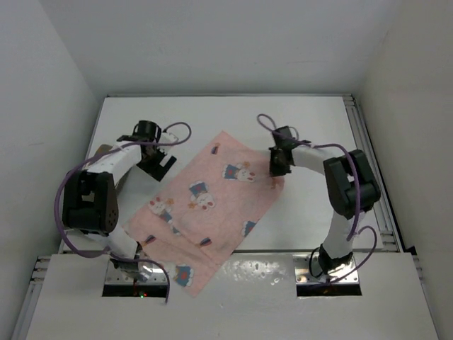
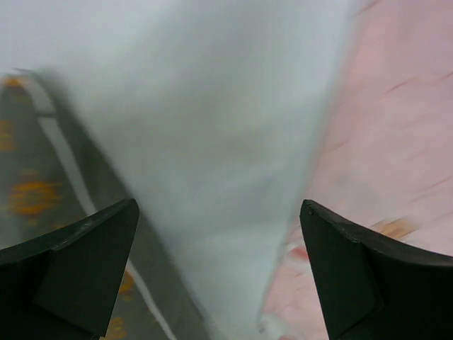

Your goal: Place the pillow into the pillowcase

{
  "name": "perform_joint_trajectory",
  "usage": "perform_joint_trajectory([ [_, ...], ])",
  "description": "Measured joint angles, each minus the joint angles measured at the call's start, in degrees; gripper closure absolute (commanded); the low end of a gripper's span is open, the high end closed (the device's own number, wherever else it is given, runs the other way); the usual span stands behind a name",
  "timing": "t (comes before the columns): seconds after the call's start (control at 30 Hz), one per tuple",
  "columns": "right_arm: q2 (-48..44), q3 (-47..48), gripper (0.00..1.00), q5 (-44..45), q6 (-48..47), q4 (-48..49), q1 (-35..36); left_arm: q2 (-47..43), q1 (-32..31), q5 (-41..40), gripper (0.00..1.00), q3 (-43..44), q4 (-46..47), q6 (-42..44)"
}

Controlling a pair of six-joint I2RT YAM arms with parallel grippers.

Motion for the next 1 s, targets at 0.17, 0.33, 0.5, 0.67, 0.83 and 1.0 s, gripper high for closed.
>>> perform_joint_trajectory([
  [0.17, -1.55, -0.44, 0.98, 2.08, 1.64, -1.55, -19.43, -0.04, 3.32, -0.04, 0.03, 9.9, 1.07, -1.81],
  [0.33, 2.51, 13.84, 0.26, 3.65, -2.38, -10.08, -29.29, -0.04, 3.8, -0.68, 0.02, 13.09, 1.95, -2.43],
  [0.5, 3.89, 20.41, 0.01, 9.66, -2.78, -11.67, -27.98, -0.04, 4.2, -3.63, 0.0, 13.09, 1.2, -3.82],
  [0.67, -5.81, 7.87, 0.01, 13.22, -8.44, -9.05, -17.53, 1.88, 7.91, -10.23, 0.0, 13.53, 0.81, -6.49],
  [0.83, 1.38, 13.51, 0.01, 12.11, -15.96, -6.82, 1.84, 10.38, 12.31, -19.02, 0.0, 14.25, 0.0, -8.11],
  [1.0, 10.19, 16.61, 0.07, 10.84, -14.97, -6.58, 9.64, 11.5, 12.83, -23.89, 0.11, 6.51, 0.57, -7.3],
])
